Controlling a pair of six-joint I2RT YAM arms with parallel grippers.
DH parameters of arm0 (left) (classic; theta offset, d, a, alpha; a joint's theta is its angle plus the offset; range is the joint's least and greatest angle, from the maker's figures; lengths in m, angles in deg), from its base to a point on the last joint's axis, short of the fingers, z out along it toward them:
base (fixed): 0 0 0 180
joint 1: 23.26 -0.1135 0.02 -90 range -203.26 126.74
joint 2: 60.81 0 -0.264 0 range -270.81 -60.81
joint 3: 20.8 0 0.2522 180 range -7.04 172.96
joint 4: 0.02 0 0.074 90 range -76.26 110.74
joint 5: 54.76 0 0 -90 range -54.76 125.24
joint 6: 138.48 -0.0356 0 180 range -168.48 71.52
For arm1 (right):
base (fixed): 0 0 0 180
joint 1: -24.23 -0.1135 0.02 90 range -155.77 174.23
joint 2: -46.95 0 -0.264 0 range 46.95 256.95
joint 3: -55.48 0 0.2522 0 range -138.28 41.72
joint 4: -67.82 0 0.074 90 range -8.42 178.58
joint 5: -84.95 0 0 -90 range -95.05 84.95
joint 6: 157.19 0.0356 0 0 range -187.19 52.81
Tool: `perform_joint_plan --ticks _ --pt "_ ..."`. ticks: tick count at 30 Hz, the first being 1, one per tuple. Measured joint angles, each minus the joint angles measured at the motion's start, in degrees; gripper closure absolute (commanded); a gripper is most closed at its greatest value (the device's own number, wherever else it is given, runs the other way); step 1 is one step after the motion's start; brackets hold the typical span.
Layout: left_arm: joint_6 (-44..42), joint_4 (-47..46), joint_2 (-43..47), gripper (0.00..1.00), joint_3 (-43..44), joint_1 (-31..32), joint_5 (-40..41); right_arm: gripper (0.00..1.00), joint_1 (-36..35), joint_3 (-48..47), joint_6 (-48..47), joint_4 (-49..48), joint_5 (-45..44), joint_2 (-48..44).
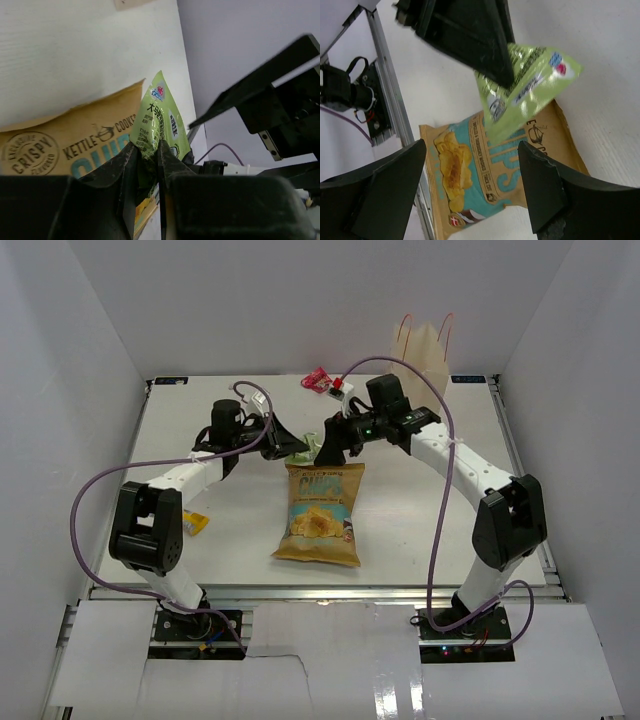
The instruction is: Place the snacks into the paper bag
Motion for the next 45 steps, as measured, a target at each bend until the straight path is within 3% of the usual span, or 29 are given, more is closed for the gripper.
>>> perform_joint_plan --ticks 7,12,15,18,19,20,22,24,27,31,35,41,45 --pt "2.05 -2.62 0.00 0.87 0.00 2.51 -1.29 0.21 -2.97 -0.83 9.35 -0.85 -7.67 2.29" --pt "2.73 -3.32 0.02 0.87 0.02 3.37 -1.40 0.30 -3.06 0.22 11.56 -1.84 -9.22 2.29" --pt "3.15 -3.98 0.02 0.86 0.02 4.28 -1.55 0.42 -3.06 0.68 12.35 -2.25 -9.44 2.29" --pt "3.52 -4.42 0.11 0.83 0.04 4.50 -1.86 0.63 -2.80 0.68 12.63 -2.43 -9.92 2.29" --pt "3.65 -4.42 0.20 0.74 0.04 4.48 -1.95 0.76 -2.67 0.68 13.11 -2.51 -10.12 2.32" --pt "3.69 -4.46 0.31 0.74 0.04 4.50 -1.95 0.84 -2.58 0.68 12.90 -2.54 -10.05 2.32" --pt "3.61 -4.66 0.61 0.54 0.04 4.59 -1.57 0.92 -2.71 0.63 12.72 -2.78 -9.62 2.32" --pt "3.87 -4.79 1.03 0.35 0.04 4.57 -1.33 0.92 -2.71 0.63 11.91 -3.02 -9.25 2.29" --pt "4.11 -4.79 2.10 0.23 0.17 4.79 -1.20 0.92 -2.75 0.66 9.77 -3.02 -9.01 2.16" --pt "3.50 -4.66 4.07 0.19 1.53 4.39 0.07 0.92 -1.95 2.14 4.85 -3.28 -7.30 -0.09" --pt "0.35 -0.92 9.11 0.07 3.30 2.38 6.49 0.92 2.16 3.04 -1.36 -3.32 -5.14 -5.25" --pt "-7.02 10.14 20.90 0.02 4.57 -0.24 23.12 0.92 15.76 -5.81 -7.52 -3.93 -9.01 -10.25" --pt "-8.24 14.75 27.76 0.02 -1.27 -1.07 29.62 0.92 24.72 -13.68 -8.92 -8.00 -15.34 -10.27"
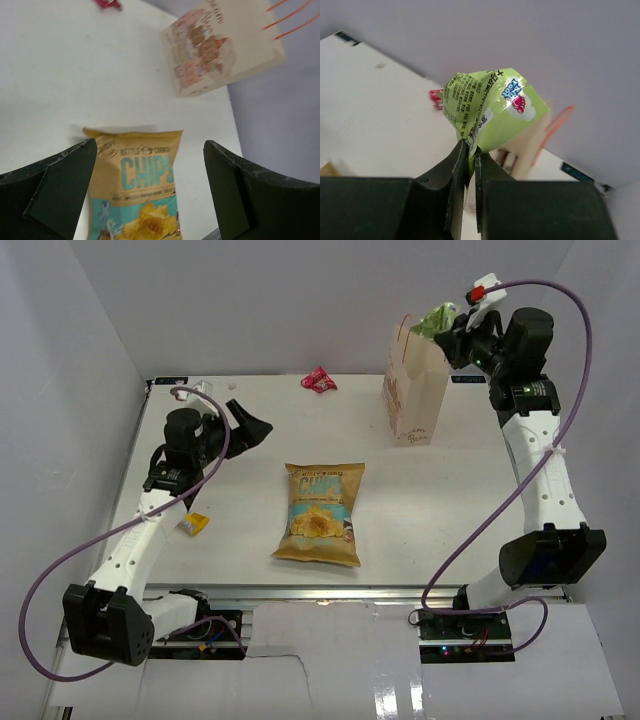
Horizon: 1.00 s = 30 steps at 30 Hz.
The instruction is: Place the snacks into the paper bag
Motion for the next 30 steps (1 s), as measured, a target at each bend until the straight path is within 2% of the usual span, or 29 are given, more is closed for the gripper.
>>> perform_joint_plan --ticks 6,13,14,15,17,18,19,20,27,30 --pt "1.38 7.10 4.52 0.02 -11.54 -1.40 5.40 0.92 1.53 -1.36 -2.93 -4.48 -8.74 1.86" --pt "2.67 9.33 6.99 0.02 -13.66 -1.97 6.36 0.92 0.98 -3.58 -4.87 -5.66 -14.21 11.37" --pt "2.78 9.18 6.97 0.02 -13.66 -1.97 6.29 0.89 0.98 -3.61 -5.11 -5.66 -14.60 12.46" --pt "2.93 9.11 6.91 0.02 -13.66 -1.97 6.12 0.75 0.98 -3.61 -5.40 -5.60 -14.78 13.40" --pt "3.39 8.72 6.88 0.02 -13.66 -1.97 5.66 0.59 0.98 -3.61 -6.36 -5.29 -14.86 14.69" --pt "3.58 8.41 6.86 0.02 -13.66 -1.97 5.42 0.47 0.98 -3.61 -6.60 -5.03 -14.78 14.95" --pt "3.76 8.11 6.75 0.02 -13.66 -1.97 5.20 0.43 0.96 -3.58 -7.13 -4.72 -14.53 15.04" --pt "3.89 7.76 6.58 0.02 -13.66 -1.97 5.01 0.34 0.96 -3.58 -7.67 -4.74 -14.34 15.04" --pt "3.98 5.03 4.17 0.02 -13.66 -1.97 3.50 0.18 0.83 -2.97 -10.88 -5.25 -11.87 12.85" --pt "3.34 1.05 0.35 0.02 -12.96 -1.97 1.77 0.18 1.01 -0.72 -13.90 -4.04 -6.69 8.81"
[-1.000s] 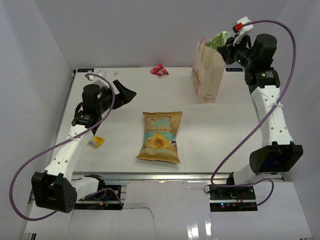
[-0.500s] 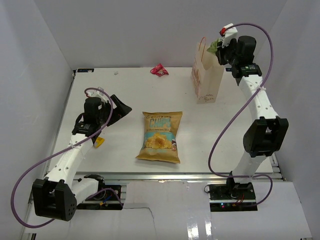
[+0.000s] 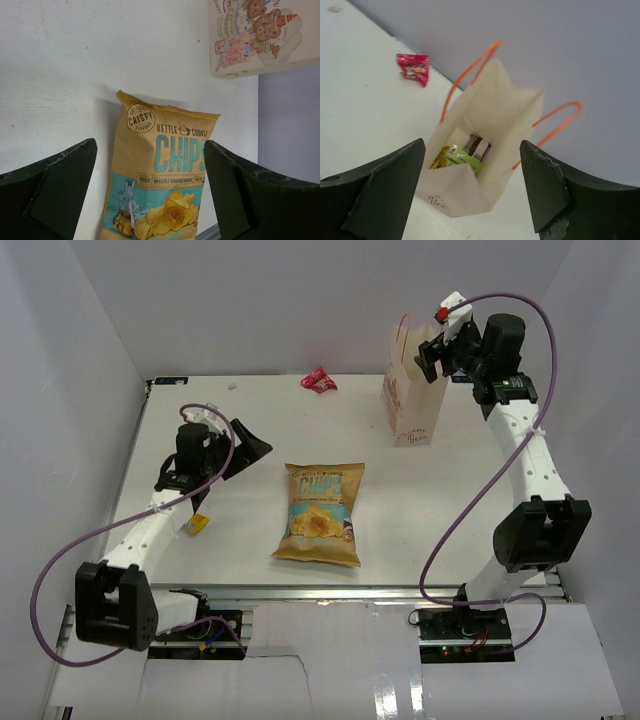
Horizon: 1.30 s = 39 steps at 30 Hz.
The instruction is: Place the snacks into the paper bag
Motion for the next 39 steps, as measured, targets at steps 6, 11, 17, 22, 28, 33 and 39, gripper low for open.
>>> perform_joint_plan --ticks 6,11,17,22,28,33,39 --pt "0.00 -7.34 -24.83 0.03 18.95 0.02 -4.11 0.18 0.20 8.15 -7.26 7.04 17.66 -12.00" --pt "3.06 -13.40 -48.68 0.05 41.13 0.28 -4.31 0.18 0.02 21.97 -10.71 10.71 24.52 -19.39" --pt "6.75 -18.75 -73.99 0.10 68.22 0.87 -2.29 0.19 0.09 31.06 -12.72 15.30 25.49 -19.82" --pt "8.72 -24.87 -90.16 0.07 85.29 1.42 1.79 0.20 0.09 31.58 -13.00 16.83 25.94 -19.80" --pt "10.25 -31.85 -97.83 0.07 90.79 1.68 6.60 0.22 0.11 31.39 -13.11 17.81 26.80 -17.18" --pt "11.93 -35.65 -99.41 0.15 91.27 1.68 7.15 0.23 0.11 31.39 -12.87 18.23 27.19 -14.49" --pt "13.90 -36.89 -100.17 0.26 91.54 1.97 8.22 0.24 0.11 31.39 -12.13 18.23 28.09 -14.29"
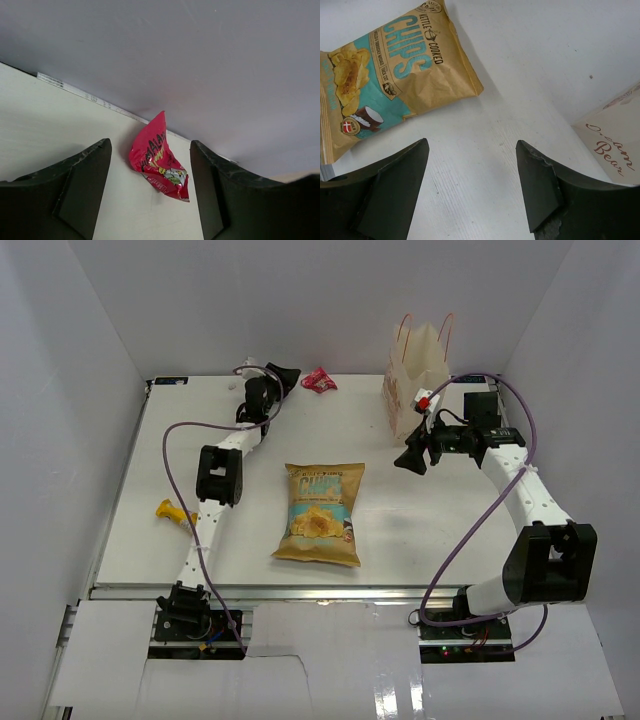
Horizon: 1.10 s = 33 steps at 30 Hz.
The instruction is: Place the snacks into the paper bag
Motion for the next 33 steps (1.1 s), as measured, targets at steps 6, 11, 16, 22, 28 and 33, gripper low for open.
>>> perform_joint_plan --ticks 6,11,16,22,28,33 --pt "0.92 -0.57 -0.59 0.30 0.22 1.84 1.95 0.25 0.02 0.76 0.00 0.09 0.11 -0.07" --pt "0.83 1.03 -0.59 0.37 0.22 3.65 3.58 0.25 0.02 1.38 -0.09 0.46 0.11 -0.07" --pt "0.42 2.73 -0.55 0.42 0.46 4.61 5.62 0.26 0.02 1.66 0.09 0.24 0.13 -0.20" --pt "0.74 4.26 -0.55 0.41 0.96 4.92 6.03 0.26 0.02 2.19 0.57 -0.63 0.07 -0.90" --pt "-0.31 5.44 0.46 0.28 0.55 5.46 5.79 0.27 0.02 2.73 0.85 -1.33 -0.11 -1.22" --pt "-3.89 7.85 1.66 0.26 0.02 6.54 6.10 0.27 0.02 4.15 1.18 -2.27 -0.13 -1.55"
